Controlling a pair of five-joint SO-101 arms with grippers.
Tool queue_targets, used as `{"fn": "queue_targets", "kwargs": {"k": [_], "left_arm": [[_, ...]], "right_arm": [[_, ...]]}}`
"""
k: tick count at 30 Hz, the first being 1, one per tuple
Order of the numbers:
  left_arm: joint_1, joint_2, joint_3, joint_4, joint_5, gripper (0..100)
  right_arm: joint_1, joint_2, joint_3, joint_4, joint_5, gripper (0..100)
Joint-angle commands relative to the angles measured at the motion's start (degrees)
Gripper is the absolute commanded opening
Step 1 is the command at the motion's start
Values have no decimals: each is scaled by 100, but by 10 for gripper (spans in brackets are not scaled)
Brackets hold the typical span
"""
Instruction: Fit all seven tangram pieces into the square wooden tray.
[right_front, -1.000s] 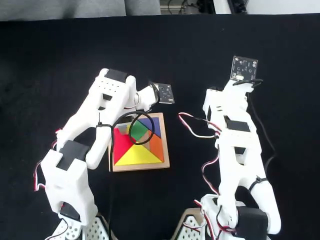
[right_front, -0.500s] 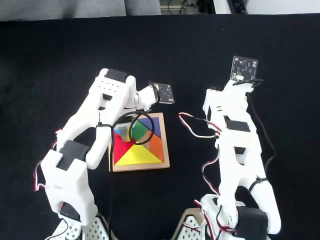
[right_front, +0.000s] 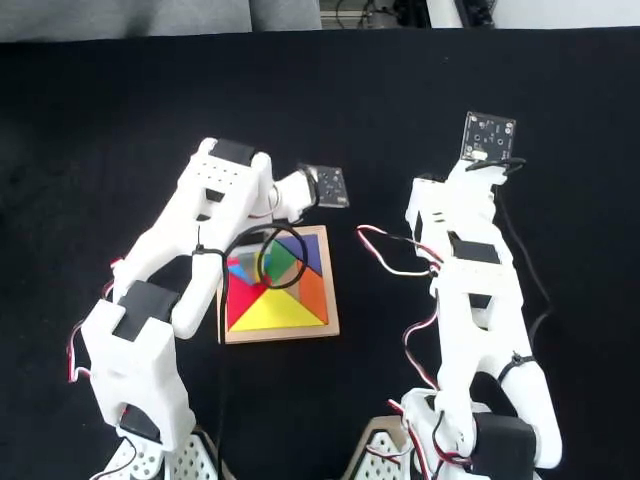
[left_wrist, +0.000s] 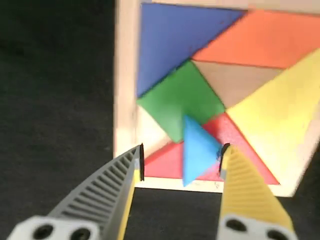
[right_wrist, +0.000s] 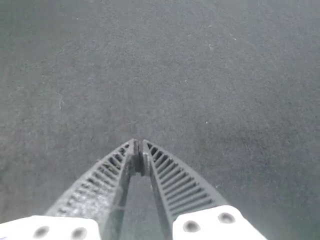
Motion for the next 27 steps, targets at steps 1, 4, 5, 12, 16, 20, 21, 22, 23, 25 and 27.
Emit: {"fn": "queue_targets", "kwargs": {"k": [1,4,5,12,16,20,21,22,23,25,27], "left_arm": [[-101,-62,207,-88,-62,260],[-224,-62,382,-431,-62,260],[-242,-62,391,-484,-62,260],[-295,-62,119,-536,-62,260],[-365,-62,-22,-545,-53,260],[-338,-123,4,-352,-35,260],[-365,-132,-40,-202,-53,260],[-374,-132,-127,-35,-62,260],[-435,-132,-242,132,-62,260],[-532,-114,-391,413,-62,260],[-629,-114,-418,554,-211,260]], "right_arm": [[-53,-13,-40,-97,53,15],[-53,-31,-31,-97,53,15],[-53,-31,-31,-97,53,15],[-53,-13,-31,-97,53,15],[-53,-13,-31,-97,53,15],[-53,-13,-40,-97,53,15],[-53,-13,-40,-97,53,15],[-53,-13,-40,-97,53,15],[-53,-13,-40,-97,53,15],[-53,-22,-40,-97,53,15],[-53,-31,-40,-97,53,15]]}}
